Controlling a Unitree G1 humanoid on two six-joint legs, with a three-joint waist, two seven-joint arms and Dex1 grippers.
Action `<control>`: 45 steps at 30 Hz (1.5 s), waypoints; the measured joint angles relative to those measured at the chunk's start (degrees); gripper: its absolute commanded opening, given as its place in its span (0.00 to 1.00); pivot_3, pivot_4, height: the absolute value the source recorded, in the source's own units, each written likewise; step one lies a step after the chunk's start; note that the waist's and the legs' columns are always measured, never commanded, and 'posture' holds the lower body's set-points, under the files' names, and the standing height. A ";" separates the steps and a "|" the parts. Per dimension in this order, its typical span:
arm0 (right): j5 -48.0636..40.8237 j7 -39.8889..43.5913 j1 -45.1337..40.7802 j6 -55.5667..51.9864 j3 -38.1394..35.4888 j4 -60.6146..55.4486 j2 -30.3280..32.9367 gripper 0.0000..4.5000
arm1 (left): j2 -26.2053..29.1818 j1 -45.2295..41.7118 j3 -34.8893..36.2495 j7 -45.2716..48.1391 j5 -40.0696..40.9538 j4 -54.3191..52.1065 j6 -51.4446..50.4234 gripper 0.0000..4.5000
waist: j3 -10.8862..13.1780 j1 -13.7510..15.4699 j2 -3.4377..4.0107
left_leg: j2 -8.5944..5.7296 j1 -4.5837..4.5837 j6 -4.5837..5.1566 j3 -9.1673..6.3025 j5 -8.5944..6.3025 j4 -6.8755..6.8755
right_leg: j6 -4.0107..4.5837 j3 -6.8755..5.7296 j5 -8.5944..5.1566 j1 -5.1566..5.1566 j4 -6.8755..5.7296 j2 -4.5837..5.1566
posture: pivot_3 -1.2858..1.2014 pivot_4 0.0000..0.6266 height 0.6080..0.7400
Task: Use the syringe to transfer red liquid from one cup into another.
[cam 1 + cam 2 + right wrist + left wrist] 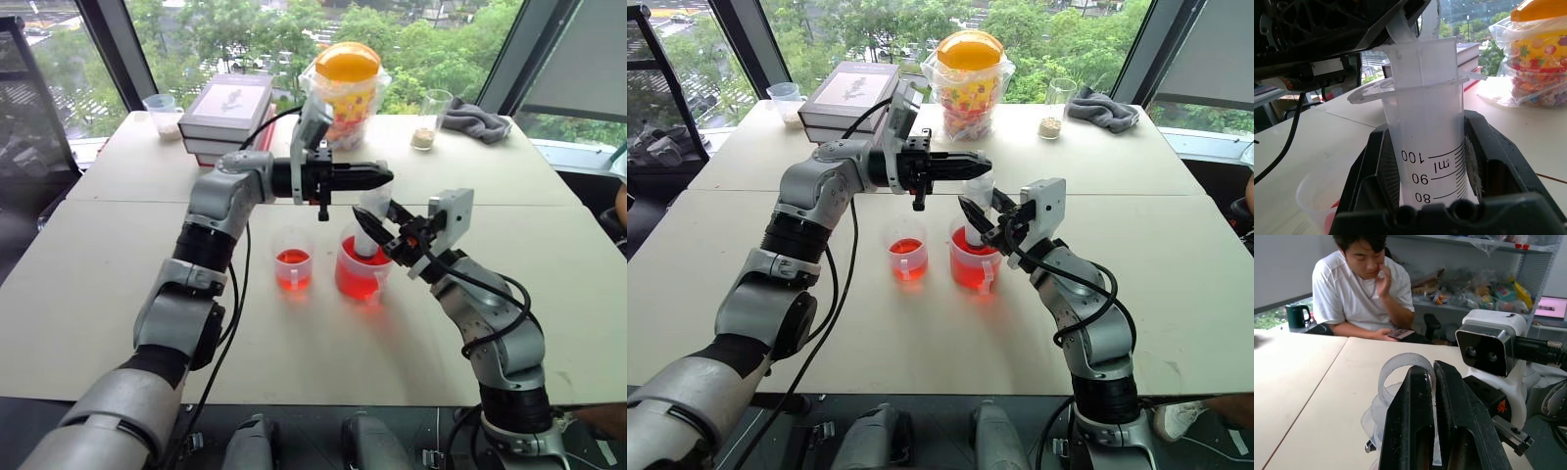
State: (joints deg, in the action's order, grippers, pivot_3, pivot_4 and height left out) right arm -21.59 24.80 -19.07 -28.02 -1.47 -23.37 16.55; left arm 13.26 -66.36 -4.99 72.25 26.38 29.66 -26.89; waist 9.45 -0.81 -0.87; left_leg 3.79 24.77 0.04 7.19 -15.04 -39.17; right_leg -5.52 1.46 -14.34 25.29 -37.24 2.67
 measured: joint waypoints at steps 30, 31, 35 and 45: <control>-1.29 -0.24 -1.93 -4.42 -0.29 -1.18 0.83 0.31 | 0.21 -1.02 1.63 -0.10 0.17 -0.49 0.96 0.33 | 0.00 -0.02 0.00 | 0.01 0.00 0.00 -0.01 0.00 0.01 | 0.00 0.00 0.00 0.01 0.00 0.00 | 0.52 0.24 1.00; -1.62 -0.44 -2.53 -5.11 -0.75 -1.27 0.87 0.31 | 0.21 -1.01 1.63 0.02 0.26 -1.17 0.93 0.43 | 0.00 -0.01 0.00 | 0.00 0.00 0.00 0.00 0.00 0.01 | 0.00 0.00 0.00 0.01 0.00 0.00 | 0.52 0.24 1.00; -2.62 -1.25 -4.80 -8.03 -1.98 -1.28 1.49 0.31 | 0.45 -0.21 1.50 0.61 0.34 -4.04 1.10 0.89 | 0.00 0.00 0.00 | 0.00 0.00 0.00 0.01 0.00 0.01 | 0.00 0.00 0.00 0.00 0.00 0.01 | 0.52 0.24 1.00; -6.68 -2.06 -6.21 -11.63 -3.22 -2.49 2.25 0.31 | 7.31 4.84 3.11 1.80 2.22 -10.18 -2.97 0.99 | 0.00 -0.14 0.00 | 0.02 0.00 0.00 0.01 0.00 0.01 | 0.00 0.00 0.00 0.01 -0.02 0.01 | 0.52 0.24 1.00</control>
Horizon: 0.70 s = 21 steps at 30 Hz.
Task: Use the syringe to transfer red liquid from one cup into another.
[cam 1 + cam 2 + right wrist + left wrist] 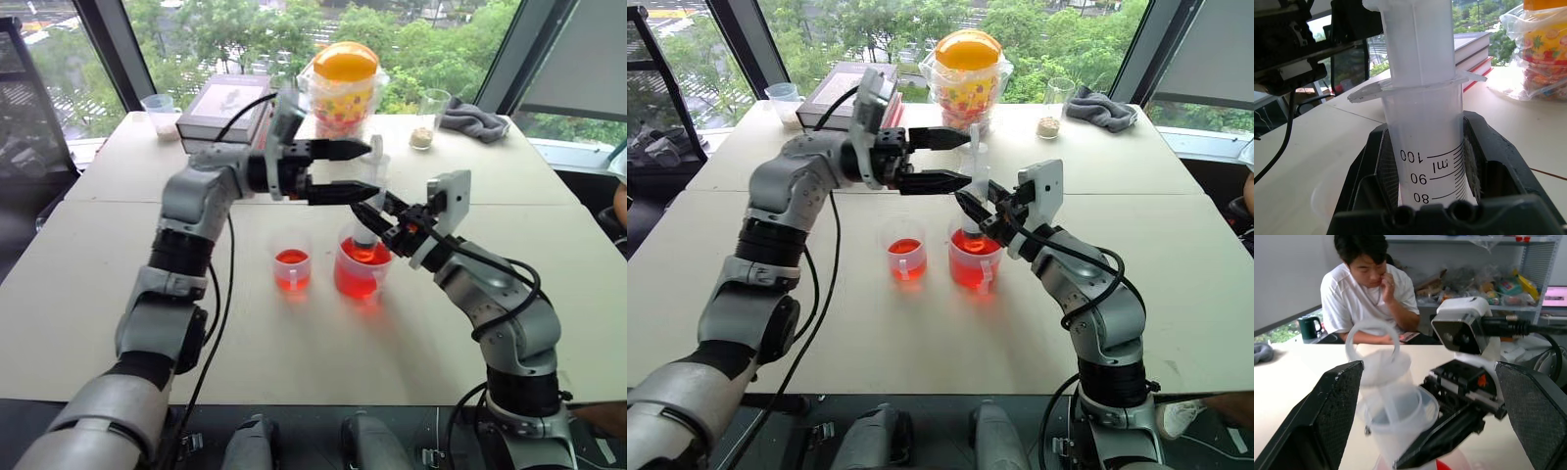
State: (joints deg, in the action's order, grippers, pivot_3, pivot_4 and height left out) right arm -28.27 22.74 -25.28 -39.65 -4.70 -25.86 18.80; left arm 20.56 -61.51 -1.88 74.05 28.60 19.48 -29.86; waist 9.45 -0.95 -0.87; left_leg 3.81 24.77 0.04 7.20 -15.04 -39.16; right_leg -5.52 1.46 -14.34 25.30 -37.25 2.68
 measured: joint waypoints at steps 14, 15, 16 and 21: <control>-8.48 -1.82 -13.64 -6.39 -2.74 -2.00 1.02 0.31 | 12.41 4.14 5.30 -3.39 0.60 0.16 -1.99 0.99 | 0.00 -0.01 0.00 | 0.02 -0.01 -0.03 0.01 0.01 0.01 | 0.00 -0.01 0.00 0.04 -0.08 0.00 | 0.52 0.24 1.00; -9.37 -1.97 -15.24 -6.71 -2.69 -1.78 0.56 0.31 | 13.12 4.12 5.80 -3.80 0.56 0.90 -1.86 0.99 | 0.00 0.00 0.00 | 0.02 -0.01 -0.02 0.02 0.01 0.01 | 0.01 -0.01 0.00 0.04 -0.06 0.00 | 0.52 0.24 1.00; -10.08 -2.03 -16.25 -6.75 -2.63 -1.68 0.03 0.31 | 13.39 4.11 6.18 -4.14 0.55 1.23 -1.79 0.99 | 0.00 0.06 0.00 | 0.02 -0.01 -0.02 0.02 0.01 0.02 | 0.00 -0.02 0.00 0.04 -0.05 0.00 | 0.52 0.24 1.00; -10.72 -0.76 -17.77 -4.42 1.89 3.75 -5.59 0.31 | 15.73 4.12 7.90 -5.64 0.56 1.52 -1.63 0.99 | 0.00 -0.01 0.00 | 0.02 0.00 -0.02 0.05 0.01 0.01 | 0.00 -0.02 0.00 0.03 -0.05 0.01 | 0.52 0.24 1.00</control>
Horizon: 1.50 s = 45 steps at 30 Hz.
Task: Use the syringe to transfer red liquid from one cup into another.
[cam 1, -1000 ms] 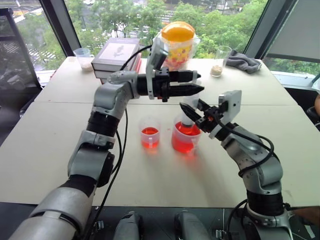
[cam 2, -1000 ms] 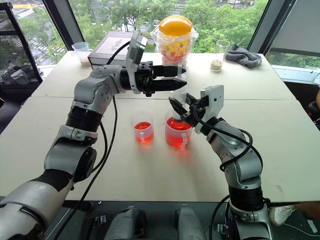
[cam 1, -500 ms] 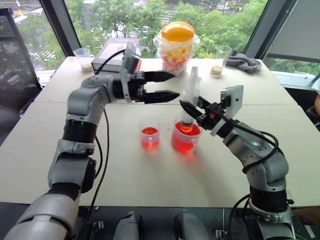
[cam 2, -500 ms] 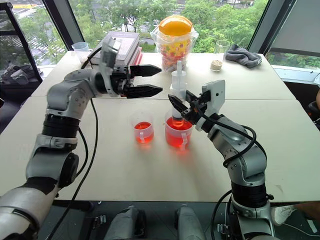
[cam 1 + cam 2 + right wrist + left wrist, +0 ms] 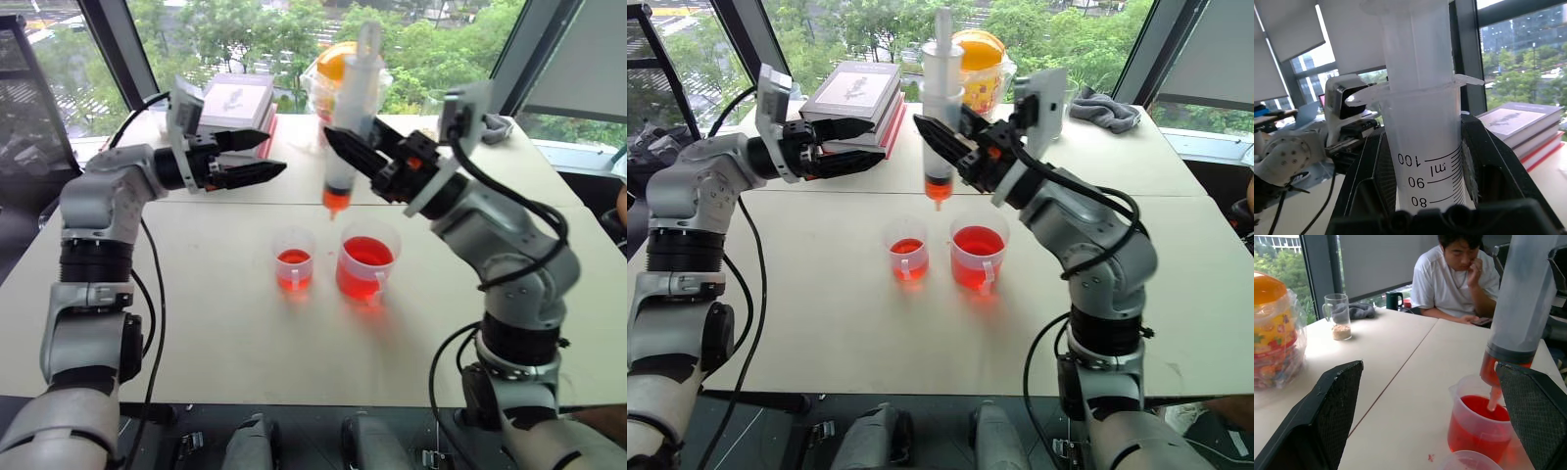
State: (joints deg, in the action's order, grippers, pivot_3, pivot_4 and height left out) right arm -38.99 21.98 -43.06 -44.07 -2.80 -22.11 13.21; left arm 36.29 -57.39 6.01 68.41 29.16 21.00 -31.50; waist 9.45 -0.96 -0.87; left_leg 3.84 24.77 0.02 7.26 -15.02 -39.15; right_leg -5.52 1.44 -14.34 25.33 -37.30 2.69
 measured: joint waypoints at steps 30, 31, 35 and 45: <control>13.58 8.53 8.20 14.71 10.57 12.48 -4.77 0.31 | -4.34 -4.72 -1.90 2.30 0.46 1.74 1.04 0.99 | 0.00 -0.05 0.00 | 0.00 0.00 -0.01 0.03 0.01 0.00 | 0.00 0.00 0.00 0.00 -0.01 0.00 | 0.52 0.24 1.00; 13.79 8.62 8.23 14.71 10.57 12.67 -4.76 0.31 | -4.39 -4.72 -2.14 2.37 -0.10 1.94 1.67 0.99 | 0.00 -0.05 0.00 | 0.00 0.00 -0.01 0.03 0.01 0.00 | 0.00 0.00 0.00 0.00 -0.01 0.00 | 0.52 0.24 1.00; 14.43 8.64 8.25 14.71 10.22 13.00 -4.58 0.31 | -6.16 -5.70 -2.66 2.52 -1.22 3.84 3.62 0.70 | 0.00 -0.03 0.00 | 0.00 0.00 -0.01 0.04 0.01 0.00 | 0.00 0.00 0.00 0.01 -0.02 0.00 | 0.52 0.24 1.00; 15.69 8.30 8.25 14.71 9.48 13.08 -4.77 0.31 | -7.86 -6.21 -3.54 4.83 -1.81 4.18 3.90 0.01 | 0.00 -0.16 0.00 | 0.00 0.00 -0.01 0.03 0.01 0.00 | 0.00 0.00 0.00 0.01 -0.01 -0.01 | 0.52 0.24 1.00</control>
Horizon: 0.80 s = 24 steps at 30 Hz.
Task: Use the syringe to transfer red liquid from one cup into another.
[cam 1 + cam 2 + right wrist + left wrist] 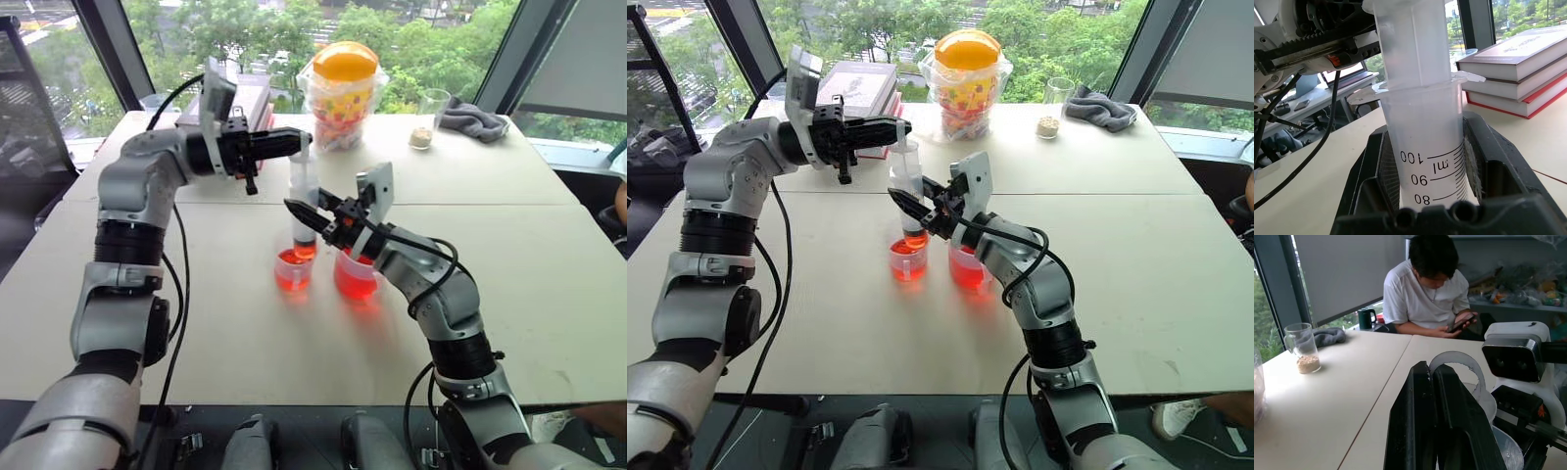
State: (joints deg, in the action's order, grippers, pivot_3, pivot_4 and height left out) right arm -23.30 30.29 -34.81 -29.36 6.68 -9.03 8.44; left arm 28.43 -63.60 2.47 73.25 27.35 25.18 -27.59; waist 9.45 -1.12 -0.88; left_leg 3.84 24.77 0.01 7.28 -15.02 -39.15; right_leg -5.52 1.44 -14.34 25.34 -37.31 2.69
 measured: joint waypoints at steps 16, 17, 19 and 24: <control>-1.73 -0.51 -2.90 -3.00 -0.25 -0.13 -1.97 0.31 | 2.87 1.89 0.75 0.41 -0.19 -5.71 -1.72 0.01 | 0.00 0.04 0.00 | 0.00 0.00 0.00 0.00 0.00 0.00 | 0.00 0.00 0.00 0.00 -0.01 0.01 | 0.52 0.24 1.00; -1.79 -0.56 -3.18 -3.24 -0.25 -0.13 -2.02 0.31 | 3.02 2.05 0.82 0.41 -0.18 -6.00 -1.76 0.01 | 0.00 0.04 0.00 | 0.00 0.00 0.00 0.00 0.00 0.00 | 0.00 0.00 0.00 0.00 0.00 0.01 | 0.52 0.24 1.00; -1.83 -0.70 -3.76 -3.53 -0.25 -0.13 -2.21 0.31 | 3.27 2.21 0.91 0.42 -0.14 -6.36 -1.83 0.01 | 0.00 0.05 0.00 | 0.00 0.00 0.00 0.00 0.00 0.00 | 0.00 0.00 0.00 0.00 0.00 0.01 | 0.52 0.24 1.00; -2.31 -0.74 -4.41 -4.12 -0.26 -0.10 -2.39 0.31 | 3.86 3.39 1.00 0.41 -0.08 -7.55 -1.94 0.01 | 0.00 0.05 0.00 | 0.00 0.00 0.00 0.00 0.00 0.00 | 0.00 0.00 0.00 0.00 0.00 0.01 | 0.52 0.24 1.00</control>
State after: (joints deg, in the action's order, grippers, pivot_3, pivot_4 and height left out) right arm -25.61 29.55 -39.22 -33.48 6.42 -9.13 6.05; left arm 32.29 -60.21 3.47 73.66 27.27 17.64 -29.53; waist 9.45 -1.07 -0.88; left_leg 3.84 24.77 0.01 7.28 -15.02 -39.15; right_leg -5.52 1.44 -14.34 25.34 -37.31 2.70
